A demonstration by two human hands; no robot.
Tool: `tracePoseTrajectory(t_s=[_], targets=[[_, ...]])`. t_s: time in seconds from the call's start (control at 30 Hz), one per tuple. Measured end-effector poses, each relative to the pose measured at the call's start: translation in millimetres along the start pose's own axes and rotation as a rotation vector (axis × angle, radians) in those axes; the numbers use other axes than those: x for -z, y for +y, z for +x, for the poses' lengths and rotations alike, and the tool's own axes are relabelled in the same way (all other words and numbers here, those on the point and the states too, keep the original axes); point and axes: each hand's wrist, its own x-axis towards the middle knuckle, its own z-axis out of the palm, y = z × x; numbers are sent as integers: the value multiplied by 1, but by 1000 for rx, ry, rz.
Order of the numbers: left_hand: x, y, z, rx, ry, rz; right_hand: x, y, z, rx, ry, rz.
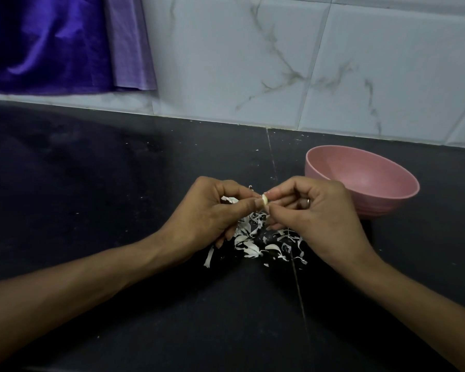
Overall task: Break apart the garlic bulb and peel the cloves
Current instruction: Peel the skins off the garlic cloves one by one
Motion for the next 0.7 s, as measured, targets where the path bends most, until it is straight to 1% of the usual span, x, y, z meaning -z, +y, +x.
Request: tracePoseTrajectory(t_s=[0.13,0.33,0.47,0.7], targets=[[-2,-4,1,-12,51,38,-3,1,-2,32,16,-88],[-3,-6,0,-10,87,45,-6,-1,-2,23,22,-64],[-2,-2,0,13,96,24,-4,-3,-1,-15,-1,31],[0,2,0,78,76,-75,1,-4,3,-143,-39,260]])
